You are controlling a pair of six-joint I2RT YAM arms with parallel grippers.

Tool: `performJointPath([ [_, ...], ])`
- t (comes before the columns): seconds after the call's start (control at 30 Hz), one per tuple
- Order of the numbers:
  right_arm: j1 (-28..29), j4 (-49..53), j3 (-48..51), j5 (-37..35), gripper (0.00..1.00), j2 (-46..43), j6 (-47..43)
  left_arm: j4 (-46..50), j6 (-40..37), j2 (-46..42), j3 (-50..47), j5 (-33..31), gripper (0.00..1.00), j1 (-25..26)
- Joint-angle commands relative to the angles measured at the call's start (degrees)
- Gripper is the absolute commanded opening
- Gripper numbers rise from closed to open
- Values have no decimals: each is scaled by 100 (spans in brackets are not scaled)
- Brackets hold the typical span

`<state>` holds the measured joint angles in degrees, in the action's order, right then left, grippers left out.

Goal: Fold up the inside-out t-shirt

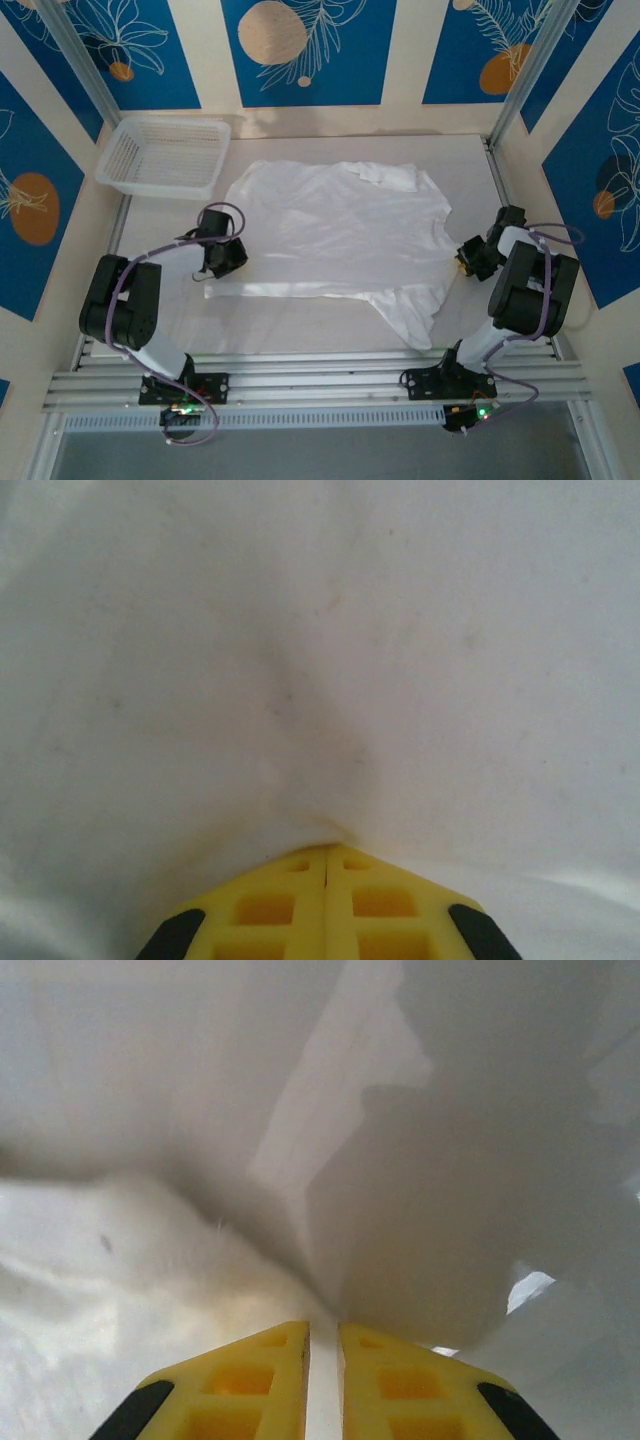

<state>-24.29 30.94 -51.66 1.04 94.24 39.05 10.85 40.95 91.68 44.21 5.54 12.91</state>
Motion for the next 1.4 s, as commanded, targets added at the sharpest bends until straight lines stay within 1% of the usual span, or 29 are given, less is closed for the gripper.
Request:
performJointPath([
  [0.0,83,232,-108,412,16,-102,-238,-18,-311,-132,-197,103,12,-87],
  [0.07,295,421,12,461,17,-590,-237,-234,-384,-575,-367,390,24,-81],
  [0.13,543,415,518,245,20,-1457,54,-177,-437,-1154,-515,408,37,-73],
  [0.17,631,406,807,160,22,-1812,229,-85,-458,-1415,-568,357,42,-72],
  [0.23,680,572,1350,-39,27,-2524,503,273,-516,-1932,-630,141,47,-73],
  [0.33,646,902,1813,-310,37,-3126,504,1049,-479,-2496,-648,-489,50,-69],
  [0.43,663,874,2067,-372,44,-3228,361,1455,-227,-2833,-756,-1128,53,-72],
  [0.47,663,841,2072,-367,45,-3154,354,1485,-173,-2899,-803,-1274,54,-72],
  [0.5,675,740,2063,-217,45,-3026,318,1481,-145,-2960,-856,-1375,56,-74],
  [0.6,916,607,1918,32,45,-2595,381,1481,-75,-3088,-919,-1475,59,-73],
  [0.7,1238,543,1869,-185,45,-2315,599,1560,54,-3138,-931,-1540,63,-82],
  [0.73,1247,381,1928,-202,45,-2273,688,1622,122,-3130,-925,-1600,63,-78],
  [0.77,1243,203,1988,-183,41,-2240,745,1686,183,-3115,-914,-1666,63,-80],
  [0.8,1251,3,2029,-197,35,-2188,805,1757,254,-3099,-916,-1729,64,-78],
  [0.83,1243,-84,2014,-234,26,-2115,846,1825,316,-3090,-917,-1773,63,-83],
  [0.9,1249,94,1817,-317,12,-2065,785,1965,377,-3085,-912,-1789,63,-83],
  [0.97,1285,268,1720,-556,1,-2257,732,2051,388,-3057,-905,-1715,63,-78],
  [1.1,1295,500,1725,-650,0,-3110,715,2266,489,-2775,-837,-1535,63,-87],
  [1.23,1373,703,1707,-592,0,-3802,765,2228,573,-2324,-738,-1439,61,-132],
  [1.27,1378,755,1675,-579,0,-3877,759,2187,605,-2231,-739,-1357,59,-154],
  [1.33,1407,805,1621,-570,0,-3973,726,2018,639,-2090,-777,-1094,49,-201],
  [1.37,1416,803,1610,-565,0,-3981,716,1947,703,-2021,-809,-991,47,-203],
])
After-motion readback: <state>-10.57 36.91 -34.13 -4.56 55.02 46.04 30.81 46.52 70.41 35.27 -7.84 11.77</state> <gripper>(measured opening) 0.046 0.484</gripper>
